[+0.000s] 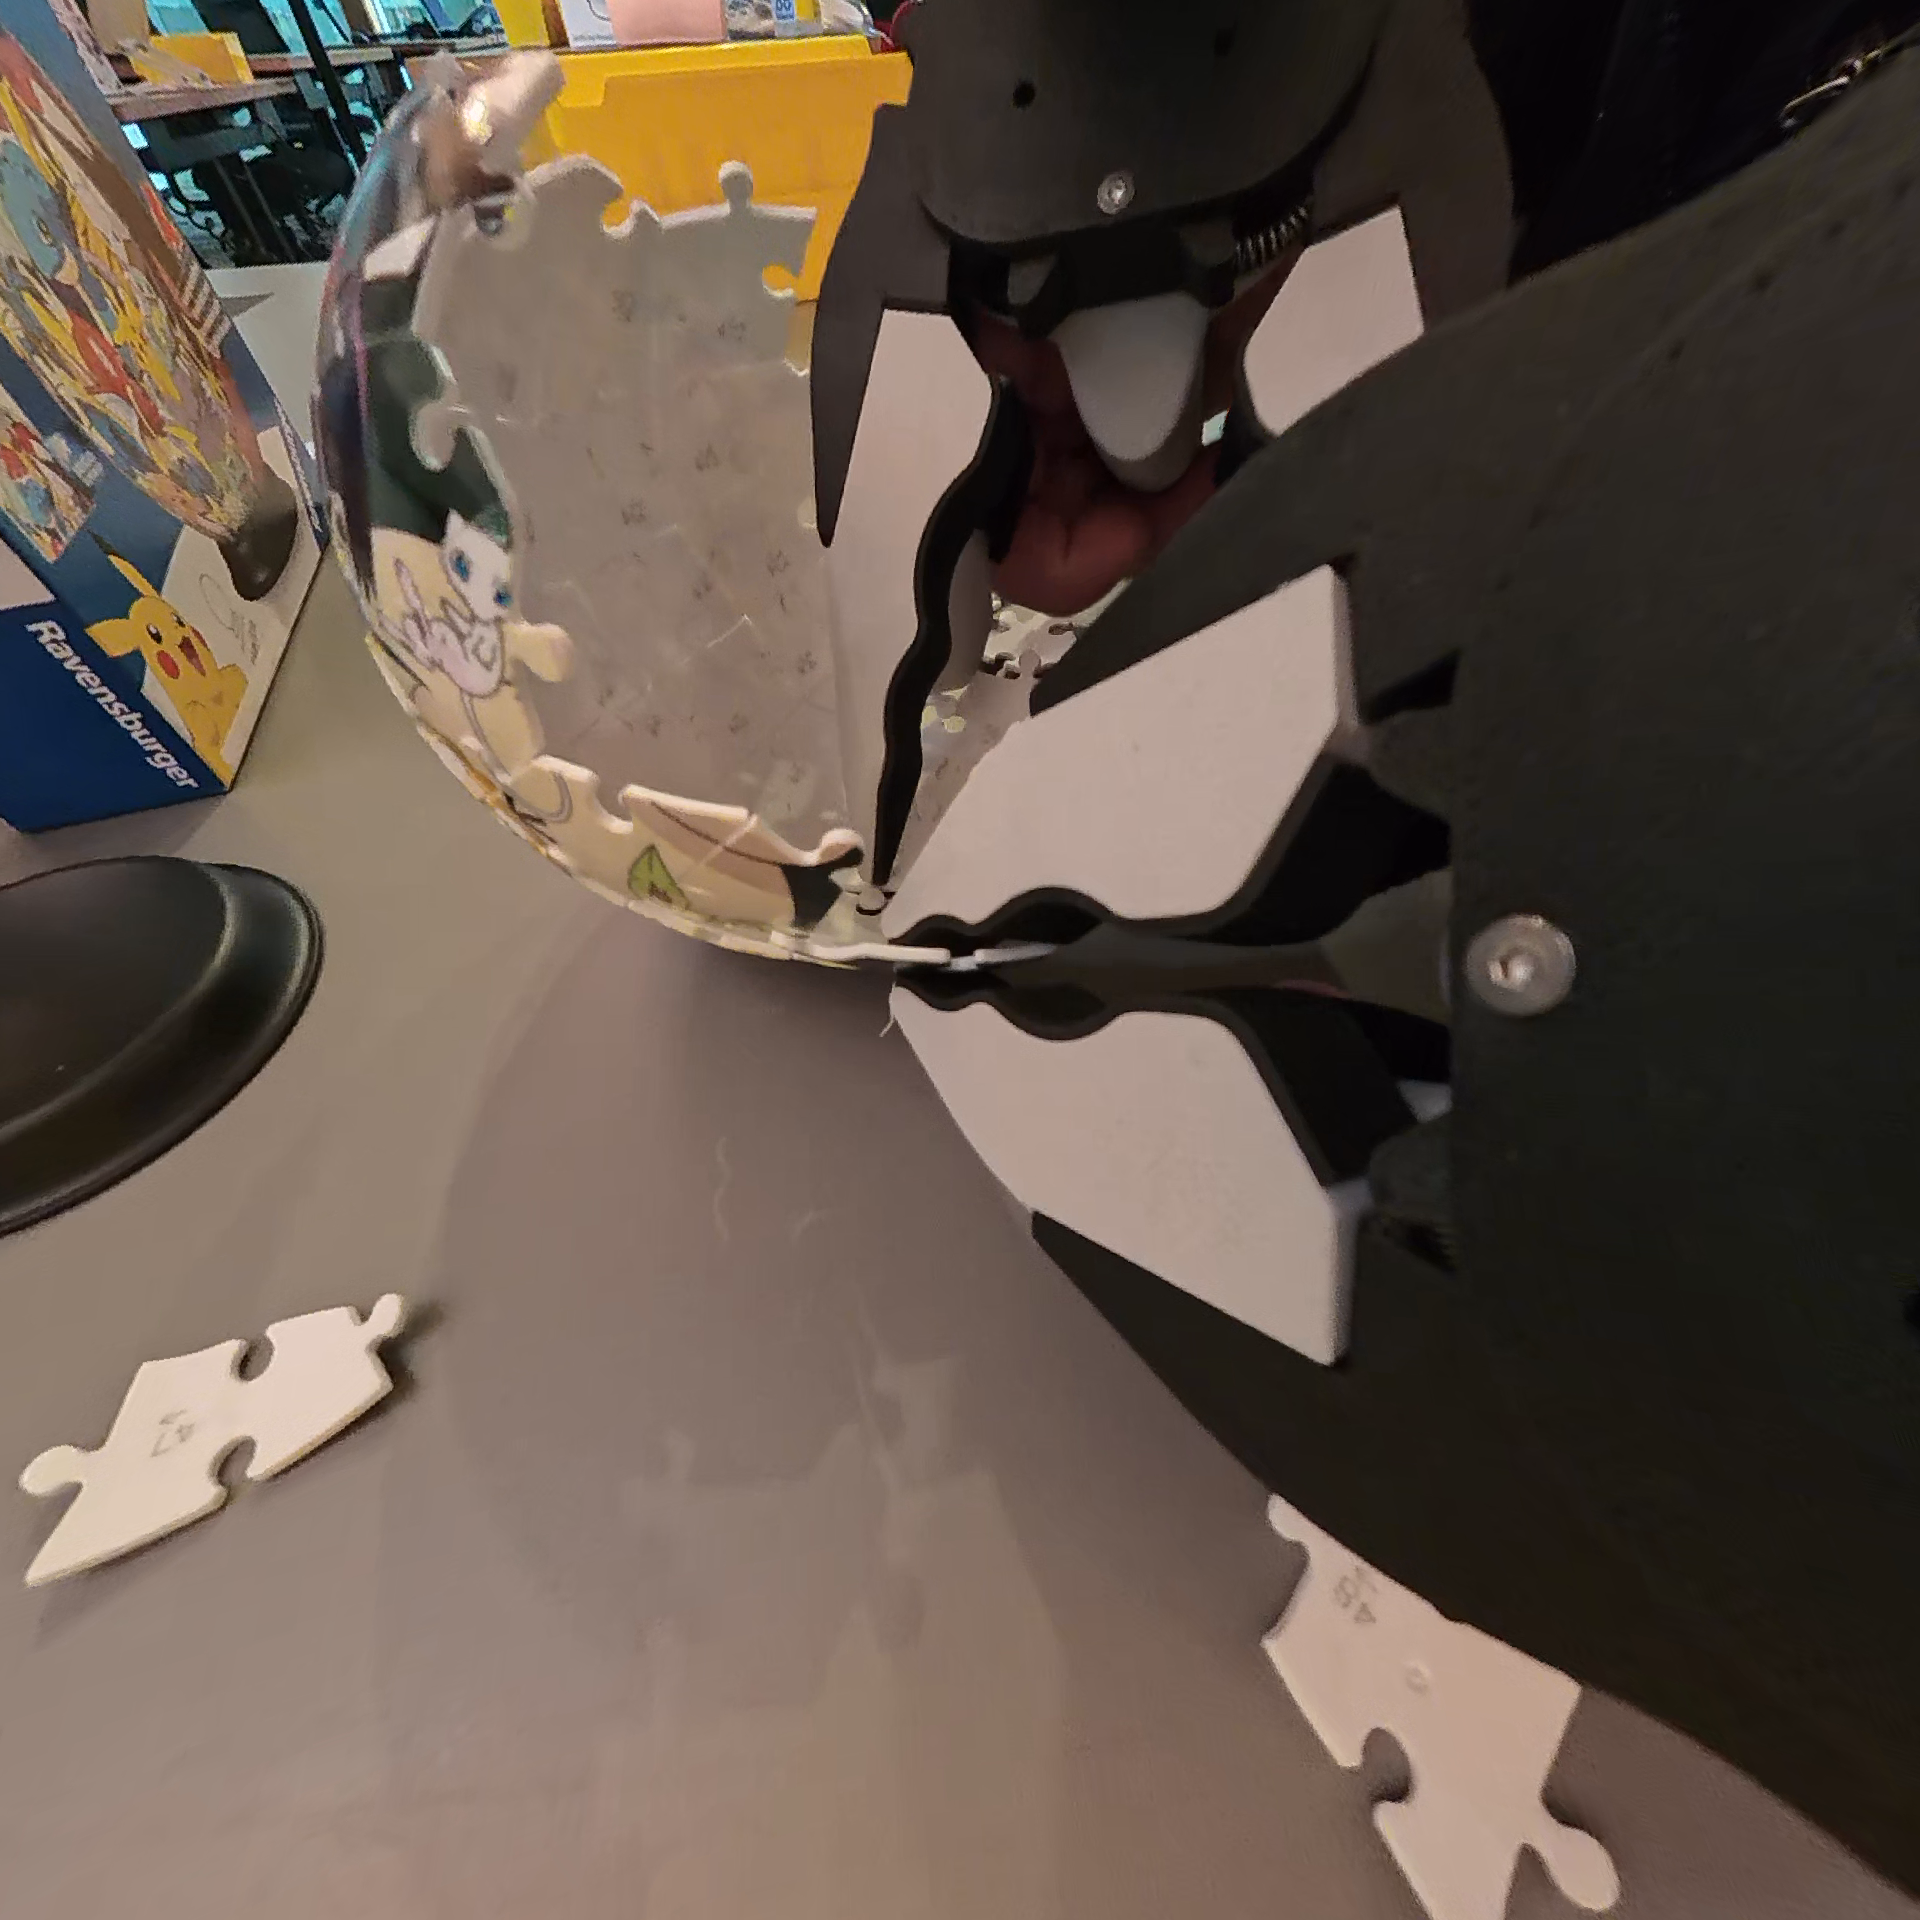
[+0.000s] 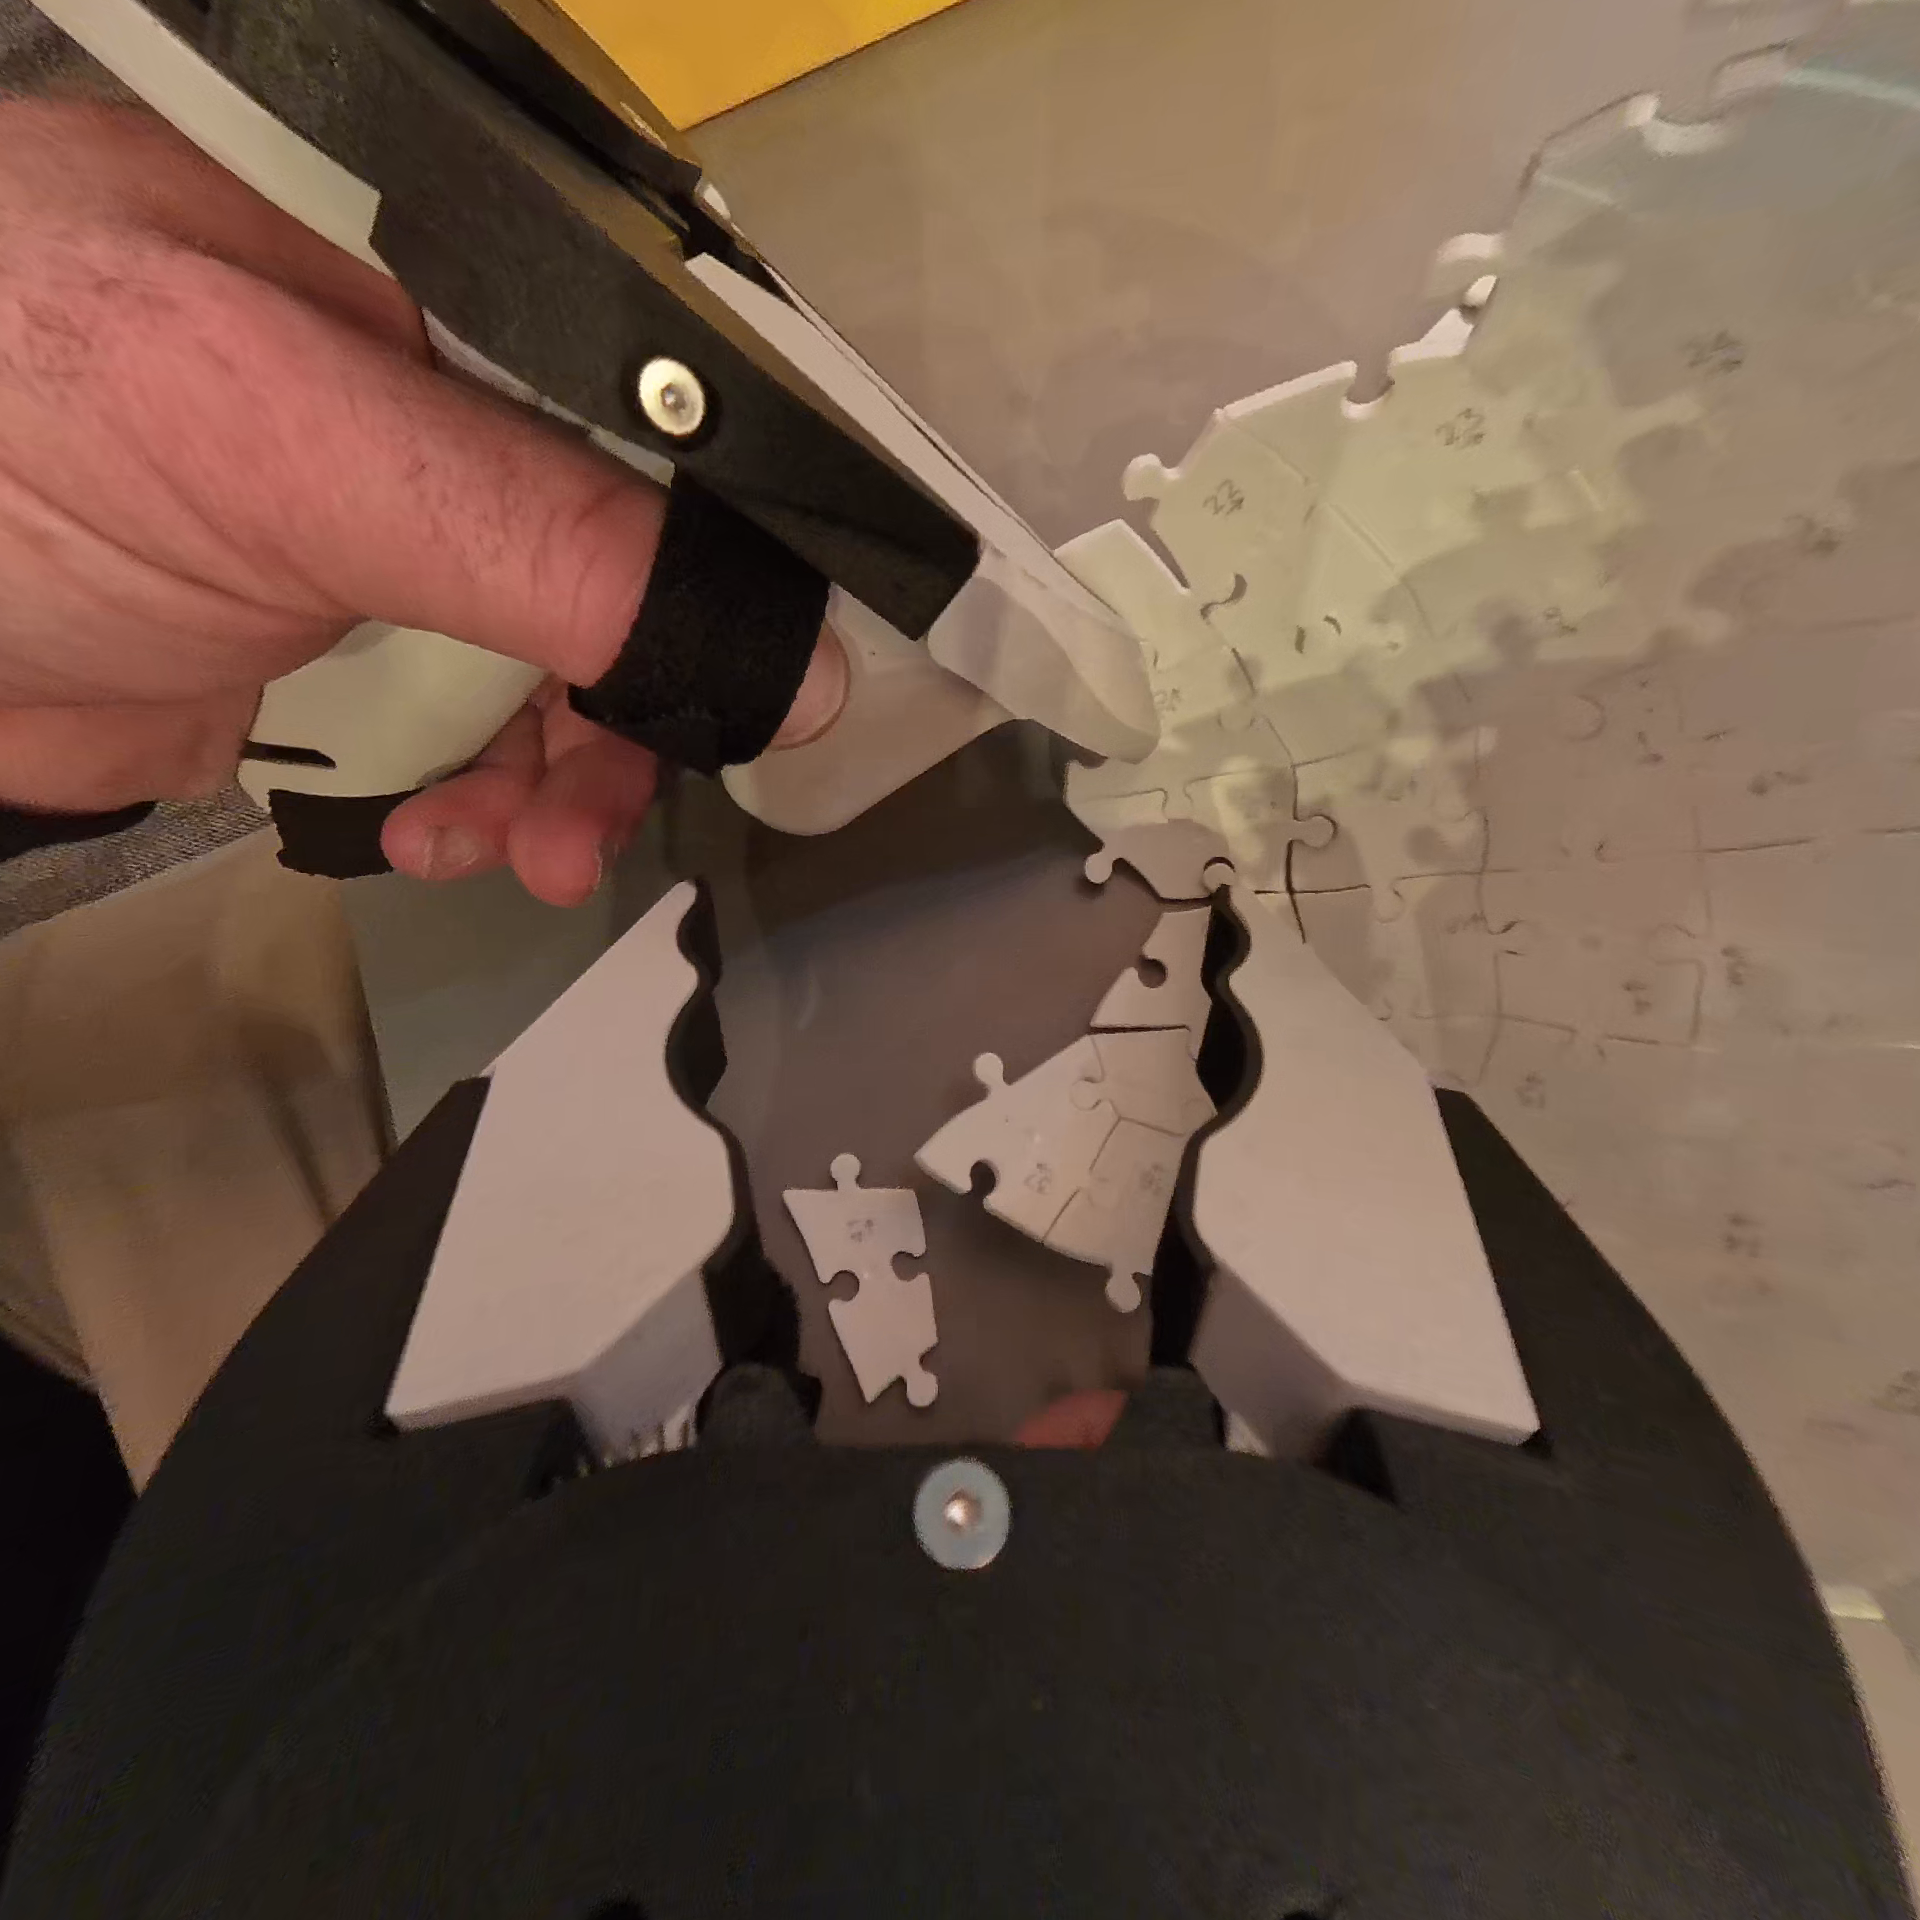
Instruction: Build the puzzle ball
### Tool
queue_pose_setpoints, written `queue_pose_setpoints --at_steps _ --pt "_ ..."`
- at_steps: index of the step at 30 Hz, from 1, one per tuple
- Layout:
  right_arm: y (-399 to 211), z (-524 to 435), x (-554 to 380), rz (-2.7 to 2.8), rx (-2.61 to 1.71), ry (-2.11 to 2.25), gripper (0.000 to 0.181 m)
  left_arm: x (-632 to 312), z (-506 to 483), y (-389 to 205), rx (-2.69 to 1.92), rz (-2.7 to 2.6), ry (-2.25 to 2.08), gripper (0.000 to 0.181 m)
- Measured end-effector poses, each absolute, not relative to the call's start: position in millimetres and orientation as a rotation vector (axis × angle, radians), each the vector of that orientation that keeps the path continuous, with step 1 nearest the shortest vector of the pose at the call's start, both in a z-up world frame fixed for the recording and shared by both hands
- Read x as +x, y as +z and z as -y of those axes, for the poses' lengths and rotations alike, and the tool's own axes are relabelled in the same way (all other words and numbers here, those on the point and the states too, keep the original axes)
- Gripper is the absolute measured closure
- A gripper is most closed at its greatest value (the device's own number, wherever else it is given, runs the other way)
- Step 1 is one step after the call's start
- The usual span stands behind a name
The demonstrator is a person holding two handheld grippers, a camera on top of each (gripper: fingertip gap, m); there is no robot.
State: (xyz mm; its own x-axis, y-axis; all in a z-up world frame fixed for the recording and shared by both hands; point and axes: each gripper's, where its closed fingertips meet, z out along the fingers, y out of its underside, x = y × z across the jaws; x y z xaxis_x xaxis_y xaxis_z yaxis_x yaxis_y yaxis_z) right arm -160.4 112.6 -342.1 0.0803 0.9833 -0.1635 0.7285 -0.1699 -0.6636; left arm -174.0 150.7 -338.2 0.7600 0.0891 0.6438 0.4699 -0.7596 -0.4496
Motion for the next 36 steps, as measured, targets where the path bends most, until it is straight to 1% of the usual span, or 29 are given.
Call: queue_pose_setpoints --at_steps 5,11,17,19,23,25,29,31,36 --pt "-341.6 -114.7 -161.4 1.645 -1.957 0.844 0.093 -173.7 -150.4 -337.9 -2.333 0.438 -0.817 0.179" --pt "-341.4 -111.6 -165.7 1.573 -1.964 0.854 0.084 -172.8 -149.6 -336.9 -2.321 0.465 -0.840 0.179" --pt "-344.3 -114.0 -166.8 1.565 -1.964 0.786 0.089 -174.1 -149.5 -338.2 -2.321 0.478 -0.843 0.179" --pt "-346.3 -116.9 -165.3 1.596 -1.953 0.737 0.096 -174.4 -149.1 -338.6 -2.319 0.486 -0.849 0.179" --pt "-353.3 -113.7 -164.1 1.704 -1.908 0.578 0.090 -175.2 -149.6 -339.1 -2.324 0.493 -0.842 0.179" --pt "-353.4 -115.5 -162.8 1.740 -1.904 0.560 0.094 -175.1 -149.2 -339.2 -2.326 0.495 -0.841 0.179" --pt "-353.6 -115.5 -161.3 1.780 -1.918 0.552 0.094 -175.2 -148.7 -339.2 -2.325 0.496 -0.837 0.179" --pt "-352.5 -117.6 -161.1 1.757 -1.921 0.580 0.099 -175.0 -148.8 -338.5 -2.322 0.488 -0.833 0.179" --pt "-349.9 -113.3 -162.4 1.737 -1.937 0.663 0.092 -175.0 -149.3 -337.5 -2.311 0.459 -0.807 0.179"
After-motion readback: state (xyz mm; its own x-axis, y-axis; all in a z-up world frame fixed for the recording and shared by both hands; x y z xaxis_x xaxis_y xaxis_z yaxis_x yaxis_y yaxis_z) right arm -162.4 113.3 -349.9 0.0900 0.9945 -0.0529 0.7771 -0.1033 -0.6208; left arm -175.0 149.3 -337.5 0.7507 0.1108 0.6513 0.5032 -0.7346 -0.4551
